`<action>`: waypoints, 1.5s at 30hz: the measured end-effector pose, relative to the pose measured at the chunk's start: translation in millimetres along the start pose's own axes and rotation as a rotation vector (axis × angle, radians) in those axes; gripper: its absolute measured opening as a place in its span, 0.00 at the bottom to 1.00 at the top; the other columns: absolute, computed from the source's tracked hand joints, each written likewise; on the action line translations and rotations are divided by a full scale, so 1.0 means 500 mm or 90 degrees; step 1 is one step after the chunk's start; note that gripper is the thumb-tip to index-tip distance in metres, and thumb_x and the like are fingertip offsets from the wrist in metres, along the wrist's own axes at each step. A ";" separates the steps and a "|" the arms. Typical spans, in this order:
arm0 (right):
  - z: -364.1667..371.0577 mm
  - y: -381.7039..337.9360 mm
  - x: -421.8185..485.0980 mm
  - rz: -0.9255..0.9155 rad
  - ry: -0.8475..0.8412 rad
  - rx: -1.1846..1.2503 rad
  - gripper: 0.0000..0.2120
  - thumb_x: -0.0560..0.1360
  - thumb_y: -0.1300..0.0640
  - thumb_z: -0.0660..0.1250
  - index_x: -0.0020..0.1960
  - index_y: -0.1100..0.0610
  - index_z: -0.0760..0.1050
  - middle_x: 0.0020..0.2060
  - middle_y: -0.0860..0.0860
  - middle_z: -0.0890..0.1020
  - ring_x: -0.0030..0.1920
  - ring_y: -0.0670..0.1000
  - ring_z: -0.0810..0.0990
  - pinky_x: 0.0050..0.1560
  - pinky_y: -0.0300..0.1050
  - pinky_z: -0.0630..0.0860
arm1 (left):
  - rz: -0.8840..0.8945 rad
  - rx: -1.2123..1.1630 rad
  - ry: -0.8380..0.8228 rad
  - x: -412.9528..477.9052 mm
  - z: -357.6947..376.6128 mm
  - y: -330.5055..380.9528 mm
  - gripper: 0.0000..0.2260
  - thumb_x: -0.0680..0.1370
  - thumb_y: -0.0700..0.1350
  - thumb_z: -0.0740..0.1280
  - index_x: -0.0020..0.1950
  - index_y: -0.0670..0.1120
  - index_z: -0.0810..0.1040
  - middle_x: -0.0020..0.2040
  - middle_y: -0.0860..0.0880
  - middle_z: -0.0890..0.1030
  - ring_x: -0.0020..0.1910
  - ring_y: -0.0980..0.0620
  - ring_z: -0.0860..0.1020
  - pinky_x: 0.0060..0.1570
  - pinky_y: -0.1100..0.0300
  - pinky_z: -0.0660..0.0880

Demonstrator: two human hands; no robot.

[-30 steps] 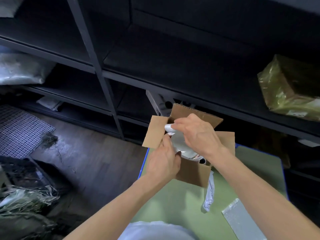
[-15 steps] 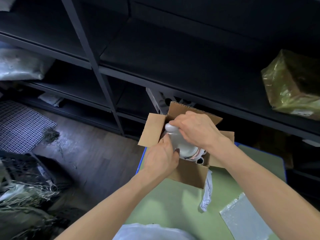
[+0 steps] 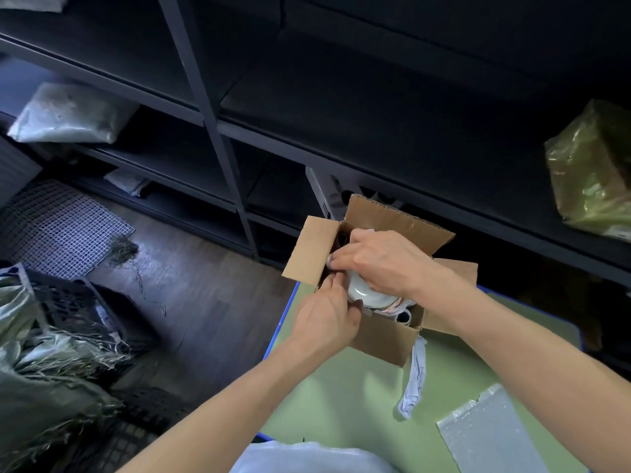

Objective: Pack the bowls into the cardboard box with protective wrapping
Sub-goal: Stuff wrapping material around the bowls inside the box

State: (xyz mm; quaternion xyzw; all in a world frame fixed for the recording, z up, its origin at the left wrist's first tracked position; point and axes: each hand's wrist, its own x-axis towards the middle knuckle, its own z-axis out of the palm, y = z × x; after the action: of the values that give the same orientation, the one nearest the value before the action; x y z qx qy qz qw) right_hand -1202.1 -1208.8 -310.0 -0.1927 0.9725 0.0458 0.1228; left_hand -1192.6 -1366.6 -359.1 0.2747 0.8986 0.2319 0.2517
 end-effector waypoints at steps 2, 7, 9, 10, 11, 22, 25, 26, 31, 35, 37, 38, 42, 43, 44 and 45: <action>0.006 0.001 0.010 -0.037 -0.015 -0.039 0.16 0.80 0.59 0.59 0.62 0.42 0.75 0.55 0.36 0.78 0.47 0.46 0.62 0.38 0.41 0.70 | 0.002 -0.001 0.002 -0.002 -0.003 -0.001 0.22 0.81 0.50 0.59 0.74 0.47 0.62 0.67 0.49 0.73 0.54 0.42 0.78 0.40 0.56 0.65; 0.017 -0.009 0.036 -0.087 -0.042 -0.076 0.10 0.80 0.60 0.58 0.53 0.48 0.75 0.48 0.43 0.78 0.49 0.48 0.66 0.48 0.44 0.72 | 0.007 0.087 0.019 -0.011 -0.018 0.005 0.17 0.81 0.51 0.58 0.67 0.45 0.68 0.59 0.48 0.76 0.48 0.44 0.79 0.38 0.56 0.64; 0.018 -0.013 0.039 -0.085 -0.047 -0.073 0.10 0.79 0.60 0.59 0.53 0.48 0.75 0.48 0.43 0.78 0.52 0.49 0.69 0.45 0.42 0.68 | 0.020 0.153 0.043 -0.014 -0.021 0.007 0.16 0.81 0.51 0.57 0.66 0.46 0.69 0.57 0.49 0.78 0.48 0.45 0.79 0.37 0.55 0.65; 0.014 -0.012 0.037 -0.074 -0.043 -0.063 0.10 0.79 0.59 0.60 0.53 0.48 0.76 0.48 0.42 0.78 0.52 0.48 0.70 0.43 0.41 0.67 | 0.025 0.163 0.057 -0.016 -0.022 0.006 0.16 0.81 0.52 0.57 0.66 0.46 0.69 0.56 0.49 0.78 0.50 0.46 0.78 0.38 0.55 0.66; 0.009 -0.009 0.033 -0.060 -0.037 -0.047 0.10 0.78 0.58 0.60 0.54 0.47 0.76 0.49 0.41 0.78 0.52 0.48 0.70 0.41 0.41 0.69 | 0.029 0.167 0.069 -0.018 -0.022 0.005 0.16 0.81 0.52 0.57 0.67 0.47 0.69 0.55 0.50 0.78 0.52 0.46 0.76 0.38 0.56 0.66; 0.000 -0.013 0.037 -0.026 -0.052 0.009 0.09 0.79 0.56 0.61 0.55 0.48 0.77 0.51 0.43 0.78 0.53 0.48 0.70 0.45 0.48 0.79 | 0.068 0.250 0.103 -0.024 -0.024 0.004 0.14 0.80 0.51 0.57 0.62 0.47 0.71 0.50 0.51 0.78 0.55 0.47 0.69 0.44 0.57 0.60; 0.006 -0.009 0.031 -0.023 -0.042 0.029 0.08 0.79 0.54 0.61 0.55 0.48 0.76 0.51 0.42 0.78 0.53 0.48 0.70 0.46 0.48 0.79 | 0.096 0.283 0.115 -0.023 -0.023 -0.001 0.14 0.80 0.51 0.56 0.62 0.47 0.72 0.52 0.50 0.78 0.56 0.46 0.68 0.46 0.56 0.61; 0.003 -0.002 0.027 -0.025 -0.023 0.032 0.09 0.79 0.53 0.60 0.55 0.46 0.77 0.50 0.41 0.78 0.52 0.47 0.70 0.46 0.47 0.79 | 0.103 0.296 0.120 -0.023 -0.022 -0.003 0.15 0.80 0.51 0.56 0.63 0.46 0.73 0.53 0.50 0.78 0.57 0.46 0.68 0.47 0.55 0.63; 0.004 0.004 0.030 -0.028 -0.022 0.036 0.10 0.79 0.54 0.61 0.55 0.45 0.78 0.50 0.40 0.79 0.51 0.46 0.68 0.46 0.46 0.79 | 0.126 0.306 0.140 -0.024 -0.009 -0.008 0.17 0.81 0.53 0.56 0.62 0.44 0.75 0.53 0.47 0.79 0.62 0.43 0.69 0.55 0.52 0.69; 0.020 -0.016 0.044 -0.024 -0.057 0.036 0.10 0.79 0.59 0.60 0.57 0.49 0.77 0.51 0.44 0.78 0.55 0.48 0.70 0.50 0.49 0.78 | 0.148 0.310 0.154 -0.022 -0.008 -0.021 0.19 0.80 0.55 0.57 0.62 0.43 0.76 0.53 0.45 0.80 0.65 0.42 0.69 0.64 0.48 0.66; 0.016 -0.004 0.037 -0.028 -0.049 0.049 0.11 0.79 0.56 0.60 0.57 0.48 0.77 0.52 0.43 0.79 0.55 0.49 0.71 0.49 0.49 0.79 | 0.149 0.315 0.147 -0.021 -0.009 -0.027 0.22 0.80 0.56 0.54 0.64 0.43 0.74 0.54 0.46 0.79 0.68 0.41 0.67 0.65 0.47 0.65; 0.012 0.004 0.032 -0.025 -0.035 0.053 0.11 0.79 0.54 0.61 0.58 0.47 0.77 0.52 0.41 0.79 0.54 0.48 0.71 0.48 0.49 0.79 | 0.149 0.320 0.142 -0.021 -0.009 -0.029 0.23 0.81 0.57 0.53 0.65 0.43 0.73 0.55 0.46 0.79 0.68 0.41 0.66 0.65 0.47 0.64; 0.013 0.006 0.032 -0.020 -0.017 0.043 0.12 0.78 0.54 0.58 0.56 0.47 0.78 0.52 0.42 0.79 0.55 0.48 0.73 0.50 0.48 0.78 | 0.142 0.307 0.138 -0.021 -0.005 -0.031 0.23 0.80 0.57 0.54 0.66 0.43 0.73 0.57 0.46 0.79 0.69 0.41 0.65 0.66 0.47 0.64; 0.020 -0.005 0.039 -0.019 -0.036 0.034 0.10 0.78 0.56 0.59 0.54 0.49 0.78 0.51 0.44 0.79 0.55 0.49 0.73 0.51 0.48 0.77 | 0.142 0.300 0.138 -0.020 -0.004 -0.032 0.23 0.80 0.56 0.54 0.66 0.43 0.74 0.57 0.45 0.80 0.69 0.40 0.65 0.67 0.47 0.65; 0.026 -0.017 0.046 -0.018 -0.054 0.016 0.09 0.78 0.57 0.60 0.53 0.50 0.77 0.50 0.45 0.78 0.56 0.49 0.73 0.52 0.48 0.77 | 0.142 0.294 0.139 -0.019 -0.003 -0.033 0.23 0.80 0.56 0.55 0.65 0.43 0.75 0.56 0.45 0.80 0.69 0.40 0.66 0.68 0.47 0.64; 0.032 -0.025 0.051 -0.017 -0.064 -0.001 0.08 0.77 0.58 0.61 0.54 0.50 0.76 0.50 0.46 0.78 0.56 0.49 0.72 0.53 0.48 0.76 | 0.141 0.292 0.138 -0.019 -0.003 -0.034 0.23 0.80 0.56 0.54 0.65 0.43 0.75 0.55 0.45 0.80 0.70 0.40 0.66 0.69 0.47 0.64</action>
State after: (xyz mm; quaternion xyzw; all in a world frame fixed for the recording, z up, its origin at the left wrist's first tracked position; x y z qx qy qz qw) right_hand -1216.6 -1227.3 -332.4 -0.2034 0.9623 0.0542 0.1721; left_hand -1193.1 -1385.6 -364.4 0.3947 0.9138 0.0764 0.0583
